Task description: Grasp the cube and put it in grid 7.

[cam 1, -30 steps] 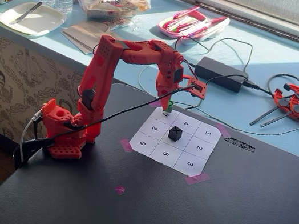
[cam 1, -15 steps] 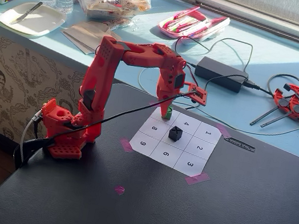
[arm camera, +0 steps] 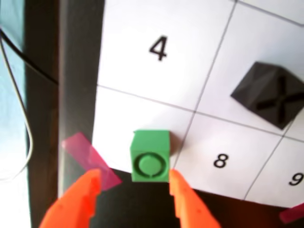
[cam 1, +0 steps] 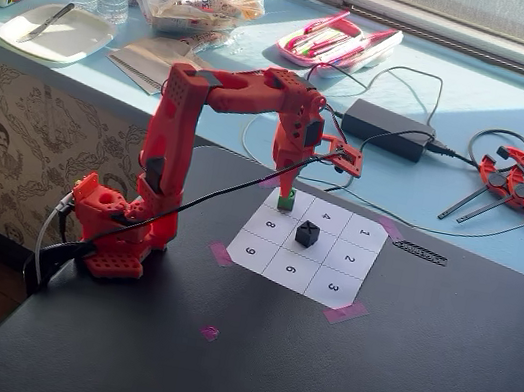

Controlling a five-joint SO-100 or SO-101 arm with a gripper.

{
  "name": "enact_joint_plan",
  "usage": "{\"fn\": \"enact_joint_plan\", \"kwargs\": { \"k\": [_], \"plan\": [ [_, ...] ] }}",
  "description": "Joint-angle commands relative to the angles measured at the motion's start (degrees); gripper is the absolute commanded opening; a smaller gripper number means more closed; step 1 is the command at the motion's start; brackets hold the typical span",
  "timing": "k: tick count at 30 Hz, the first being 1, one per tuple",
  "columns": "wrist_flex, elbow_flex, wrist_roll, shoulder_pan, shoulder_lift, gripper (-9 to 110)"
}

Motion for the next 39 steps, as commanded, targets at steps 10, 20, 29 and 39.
{"fn": "enact_joint_plan", "kwargs": {
  "k": [10, 20, 29, 39],
  "plan": [
    [0.9, -2.0, 7.7, 15.4, 28.1, 33],
    [5.5, 14.7, 25.9, 42.8, 52.6, 0],
    [2.1, 43.2, 28.9, 60.0, 72.9, 0],
    [-20.6, 73.3, 33.5, 60.8, 89.1, 0]
  ]
}}
